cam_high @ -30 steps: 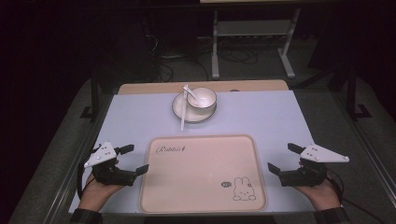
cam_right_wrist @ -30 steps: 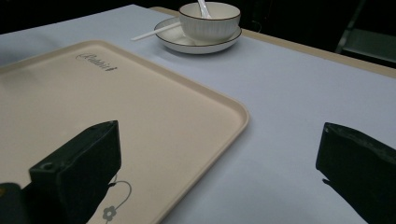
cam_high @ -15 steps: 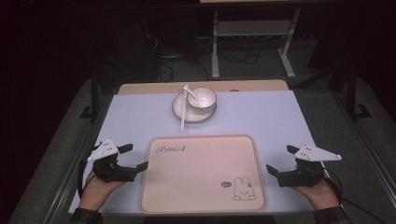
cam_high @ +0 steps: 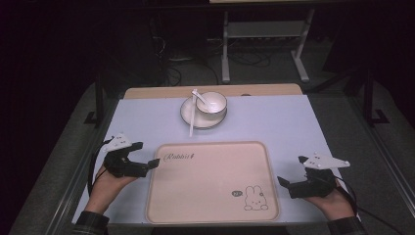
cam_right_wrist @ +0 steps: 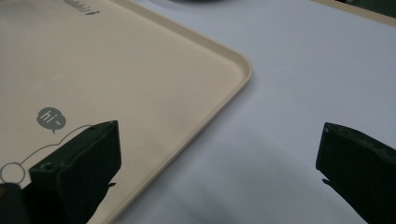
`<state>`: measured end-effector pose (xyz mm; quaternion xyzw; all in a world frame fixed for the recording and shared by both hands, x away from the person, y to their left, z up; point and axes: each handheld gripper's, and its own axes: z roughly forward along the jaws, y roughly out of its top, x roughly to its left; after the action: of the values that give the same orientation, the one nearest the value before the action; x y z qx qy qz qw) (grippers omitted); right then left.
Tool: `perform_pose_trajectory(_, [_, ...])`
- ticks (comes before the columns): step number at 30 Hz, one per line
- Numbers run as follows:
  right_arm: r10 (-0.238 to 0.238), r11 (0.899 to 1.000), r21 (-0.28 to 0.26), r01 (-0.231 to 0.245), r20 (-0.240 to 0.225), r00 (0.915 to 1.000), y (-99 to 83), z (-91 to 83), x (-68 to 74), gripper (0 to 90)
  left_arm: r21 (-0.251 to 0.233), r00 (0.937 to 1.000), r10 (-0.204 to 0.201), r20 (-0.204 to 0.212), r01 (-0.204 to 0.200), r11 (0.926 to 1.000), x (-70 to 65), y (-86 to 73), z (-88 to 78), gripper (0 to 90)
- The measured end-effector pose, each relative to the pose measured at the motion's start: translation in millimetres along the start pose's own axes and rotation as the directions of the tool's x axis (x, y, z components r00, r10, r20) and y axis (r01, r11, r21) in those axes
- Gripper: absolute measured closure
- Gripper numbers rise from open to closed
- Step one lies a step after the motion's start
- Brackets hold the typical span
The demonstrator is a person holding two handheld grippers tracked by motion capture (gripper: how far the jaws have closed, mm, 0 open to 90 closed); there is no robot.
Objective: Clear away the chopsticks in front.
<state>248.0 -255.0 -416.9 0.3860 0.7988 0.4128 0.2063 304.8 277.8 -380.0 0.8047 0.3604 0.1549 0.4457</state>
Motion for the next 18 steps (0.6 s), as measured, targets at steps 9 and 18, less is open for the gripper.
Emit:
perform_pose_trajectory(9, [0.003, 1.000, -0.009, -0.003, 0.007, 1.0000, 0.8, -0.8, 0.4, 0.0, 0.027, 0.9999, -0.012, -0.011, 0.013, 0.9996, 8.7, 22.2, 18.4, 7.0])
perform_pose_trajectory(18, [0.007, 1.000, -0.007, -0.007, 0.007, 1.0000, -0.3, -0.3, -0.7, 0.0, 0.049, 0.9996, -0.020, -0.022, 0.021, 0.9986, 19.5, 50.4, 41.0, 13.4])
